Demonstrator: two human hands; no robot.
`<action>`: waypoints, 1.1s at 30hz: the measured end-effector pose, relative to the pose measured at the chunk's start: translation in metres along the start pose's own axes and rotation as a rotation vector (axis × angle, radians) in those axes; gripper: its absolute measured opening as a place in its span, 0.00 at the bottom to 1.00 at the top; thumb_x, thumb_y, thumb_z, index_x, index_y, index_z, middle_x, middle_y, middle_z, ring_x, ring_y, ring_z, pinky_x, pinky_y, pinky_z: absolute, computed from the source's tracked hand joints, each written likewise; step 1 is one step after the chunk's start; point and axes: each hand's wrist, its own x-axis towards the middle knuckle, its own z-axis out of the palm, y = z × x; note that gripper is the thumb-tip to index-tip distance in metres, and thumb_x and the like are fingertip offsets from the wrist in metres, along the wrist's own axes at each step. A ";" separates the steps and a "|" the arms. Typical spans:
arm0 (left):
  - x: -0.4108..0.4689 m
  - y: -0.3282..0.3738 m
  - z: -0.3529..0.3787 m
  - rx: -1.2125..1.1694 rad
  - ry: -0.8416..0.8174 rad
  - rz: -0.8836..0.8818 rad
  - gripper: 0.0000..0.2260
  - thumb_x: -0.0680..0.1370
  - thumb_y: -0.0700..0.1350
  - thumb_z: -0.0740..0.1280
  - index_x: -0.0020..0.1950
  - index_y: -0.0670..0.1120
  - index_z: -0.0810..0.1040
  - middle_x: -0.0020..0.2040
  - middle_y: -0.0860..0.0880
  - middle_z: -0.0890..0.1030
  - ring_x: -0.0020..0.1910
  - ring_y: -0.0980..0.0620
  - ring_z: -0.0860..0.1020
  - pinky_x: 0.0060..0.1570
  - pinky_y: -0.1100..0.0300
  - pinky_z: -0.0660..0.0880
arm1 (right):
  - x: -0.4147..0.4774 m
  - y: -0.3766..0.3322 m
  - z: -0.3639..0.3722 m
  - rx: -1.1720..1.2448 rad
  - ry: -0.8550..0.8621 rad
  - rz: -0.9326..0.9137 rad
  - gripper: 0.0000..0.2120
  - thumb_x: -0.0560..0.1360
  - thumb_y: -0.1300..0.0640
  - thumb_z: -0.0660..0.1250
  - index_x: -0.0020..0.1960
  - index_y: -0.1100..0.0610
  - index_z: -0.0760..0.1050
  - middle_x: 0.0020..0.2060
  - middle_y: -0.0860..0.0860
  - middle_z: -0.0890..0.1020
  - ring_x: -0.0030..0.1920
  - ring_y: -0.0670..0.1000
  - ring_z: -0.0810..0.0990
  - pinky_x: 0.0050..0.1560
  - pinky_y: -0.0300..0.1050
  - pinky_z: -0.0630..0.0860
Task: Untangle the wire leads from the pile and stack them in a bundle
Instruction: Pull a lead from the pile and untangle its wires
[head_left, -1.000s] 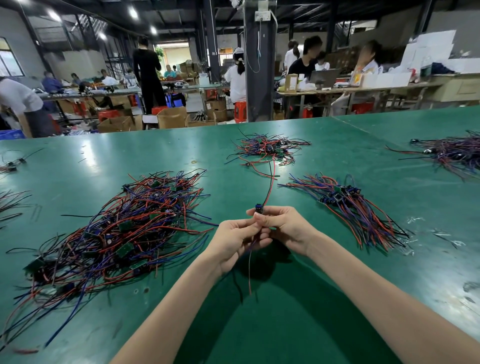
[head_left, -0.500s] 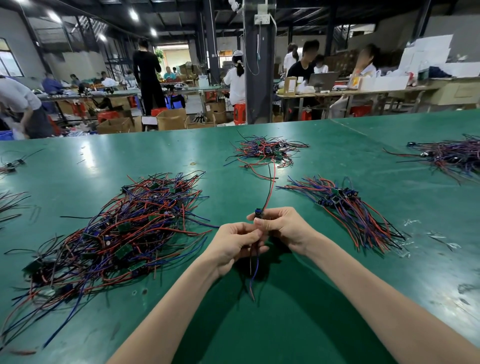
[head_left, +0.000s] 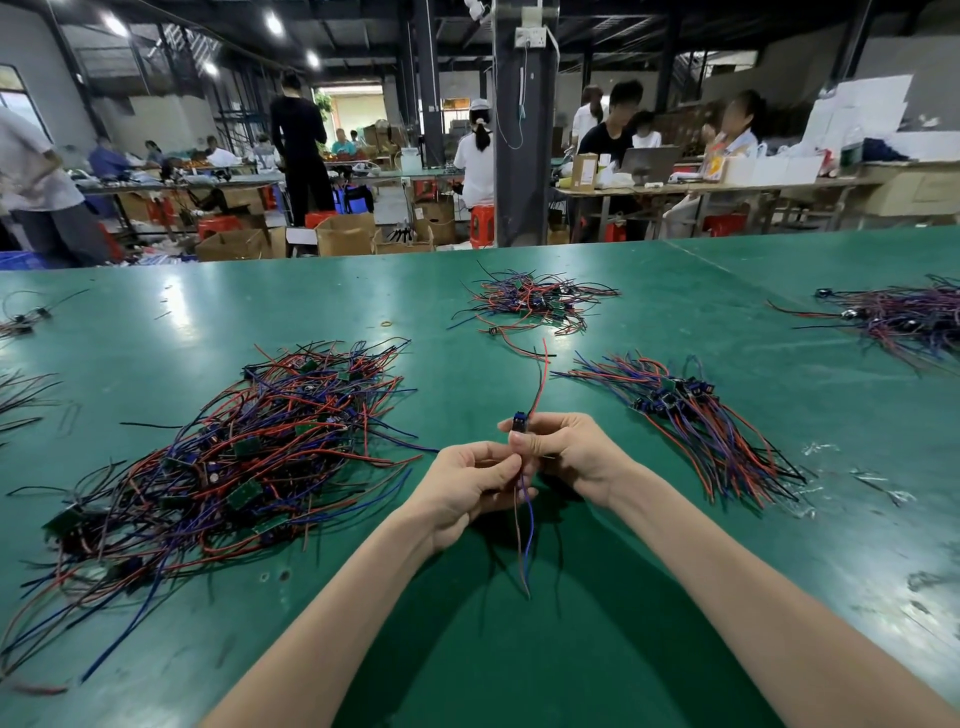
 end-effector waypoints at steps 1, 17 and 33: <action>0.000 0.000 0.000 0.011 0.003 -0.004 0.04 0.77 0.33 0.64 0.45 0.37 0.79 0.35 0.47 0.82 0.33 0.54 0.80 0.38 0.59 0.81 | 0.000 0.000 0.000 -0.002 0.006 0.006 0.06 0.70 0.70 0.68 0.46 0.64 0.79 0.29 0.53 0.81 0.24 0.48 0.77 0.32 0.38 0.76; -0.001 -0.001 0.003 0.074 0.075 0.050 0.04 0.73 0.33 0.69 0.40 0.37 0.76 0.36 0.44 0.80 0.35 0.51 0.78 0.45 0.54 0.82 | 0.001 0.004 0.003 0.010 -0.005 0.005 0.09 0.61 0.63 0.75 0.41 0.61 0.82 0.34 0.53 0.83 0.35 0.50 0.82 0.34 0.40 0.79; -0.004 0.001 0.014 0.132 0.064 0.101 0.05 0.77 0.33 0.65 0.42 0.36 0.78 0.30 0.49 0.78 0.30 0.58 0.76 0.42 0.58 0.81 | 0.008 0.001 -0.004 -0.019 0.200 -0.086 0.06 0.64 0.69 0.75 0.40 0.64 0.81 0.30 0.52 0.78 0.26 0.46 0.68 0.29 0.37 0.74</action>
